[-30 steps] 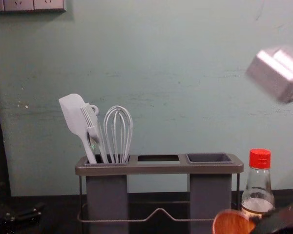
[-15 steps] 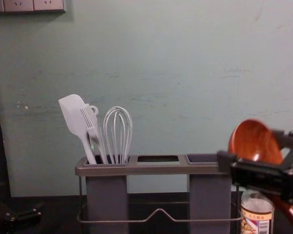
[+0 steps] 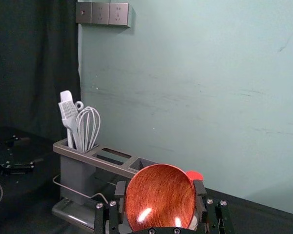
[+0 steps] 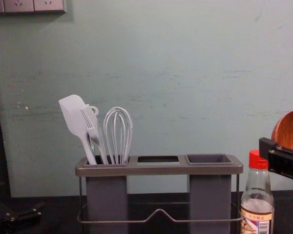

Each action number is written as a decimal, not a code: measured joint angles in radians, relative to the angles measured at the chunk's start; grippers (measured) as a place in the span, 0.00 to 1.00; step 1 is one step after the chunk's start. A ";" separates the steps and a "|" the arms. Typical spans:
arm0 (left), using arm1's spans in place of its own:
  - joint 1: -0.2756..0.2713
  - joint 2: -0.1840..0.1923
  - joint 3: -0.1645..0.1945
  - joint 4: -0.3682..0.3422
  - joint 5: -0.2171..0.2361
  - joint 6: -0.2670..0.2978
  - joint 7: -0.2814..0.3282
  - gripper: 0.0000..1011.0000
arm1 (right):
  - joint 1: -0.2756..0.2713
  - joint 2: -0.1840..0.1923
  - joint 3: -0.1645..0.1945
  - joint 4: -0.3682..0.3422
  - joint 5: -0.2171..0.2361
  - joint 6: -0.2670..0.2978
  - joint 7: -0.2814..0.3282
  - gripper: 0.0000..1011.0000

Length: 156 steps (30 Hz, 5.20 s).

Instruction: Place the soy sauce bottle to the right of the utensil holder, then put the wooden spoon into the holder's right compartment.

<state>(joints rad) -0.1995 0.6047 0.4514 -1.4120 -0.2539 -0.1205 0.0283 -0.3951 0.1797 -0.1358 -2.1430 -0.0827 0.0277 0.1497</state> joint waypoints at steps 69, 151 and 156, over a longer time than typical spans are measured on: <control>0.000 0.000 0.000 0.000 0.000 0.000 0.000 0.99 | 0.830 -0.071 -0.142 0.823 0.214 -0.509 0.181 0.83; 0.000 0.000 0.000 0.000 0.000 0.000 0.000 0.99 | 0.695 -0.160 -0.057 0.898 0.211 -0.636 0.165 0.99; 0.000 0.000 0.000 0.000 0.000 0.000 0.000 0.99 | 0.676 -0.134 -0.032 0.827 0.211 -0.625 0.157 0.99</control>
<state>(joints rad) -0.1995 0.6047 0.4514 -1.4120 -0.2539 -0.1205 0.0283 0.2807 0.0458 -0.1679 -1.3160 0.1288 -0.5978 0.3068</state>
